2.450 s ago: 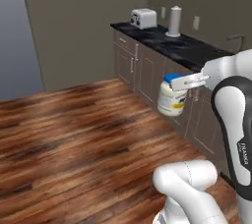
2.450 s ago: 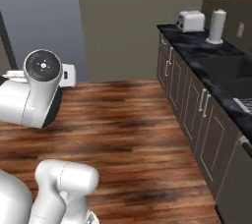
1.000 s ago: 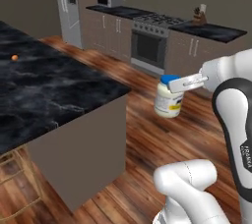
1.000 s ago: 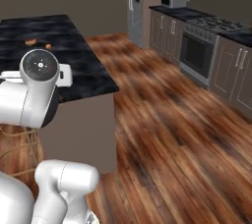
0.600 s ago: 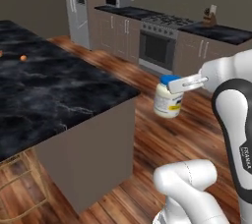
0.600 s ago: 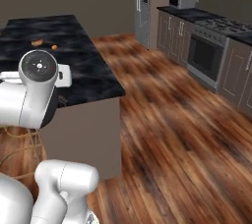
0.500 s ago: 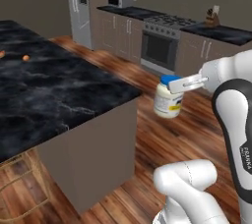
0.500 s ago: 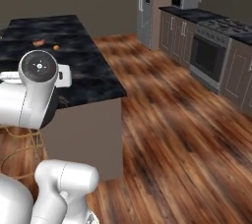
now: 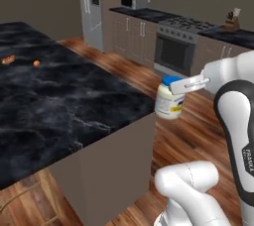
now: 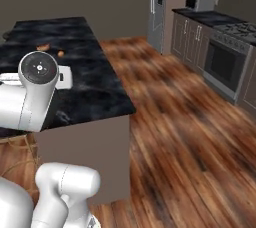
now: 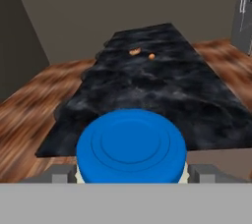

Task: Move the mayonnaise and shaker from the cabinet to the dining counter.

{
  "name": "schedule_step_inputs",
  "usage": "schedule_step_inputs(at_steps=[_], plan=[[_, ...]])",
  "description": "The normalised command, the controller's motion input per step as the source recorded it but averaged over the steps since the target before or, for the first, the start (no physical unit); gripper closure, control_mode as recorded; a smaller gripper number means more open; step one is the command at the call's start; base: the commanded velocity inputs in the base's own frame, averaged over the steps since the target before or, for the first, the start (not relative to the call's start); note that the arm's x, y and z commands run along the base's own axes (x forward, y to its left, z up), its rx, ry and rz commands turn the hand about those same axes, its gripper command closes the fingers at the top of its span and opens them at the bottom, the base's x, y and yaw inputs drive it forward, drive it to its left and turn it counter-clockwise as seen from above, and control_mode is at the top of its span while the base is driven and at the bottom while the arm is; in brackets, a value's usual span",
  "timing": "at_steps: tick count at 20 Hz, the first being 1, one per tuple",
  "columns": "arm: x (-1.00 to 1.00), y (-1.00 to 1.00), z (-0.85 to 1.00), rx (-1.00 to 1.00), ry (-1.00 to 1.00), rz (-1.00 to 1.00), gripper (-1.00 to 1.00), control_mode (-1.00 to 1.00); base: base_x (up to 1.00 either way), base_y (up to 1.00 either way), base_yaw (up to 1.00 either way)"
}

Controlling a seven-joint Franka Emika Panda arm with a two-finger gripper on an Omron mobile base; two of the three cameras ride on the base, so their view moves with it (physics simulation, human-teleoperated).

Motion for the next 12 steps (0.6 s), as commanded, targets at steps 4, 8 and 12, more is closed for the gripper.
schedule_step_inputs(at_steps=[4, 8, 12], plan=[[0.00, 0.00, 0.00, 0.00, 0.00, 0.00, 1.00, 1.00, 0.77, -0.02, 0.13], [0.00, 0.00, 0.00, 0.00, 0.00, 0.00, 1.00, 1.00, 0.72, 0.00, 0.15], [0.00, 0.00, 0.00, 0.00, 0.00, 0.00, 1.00, 1.00, 0.48, 0.00, 0.39]])
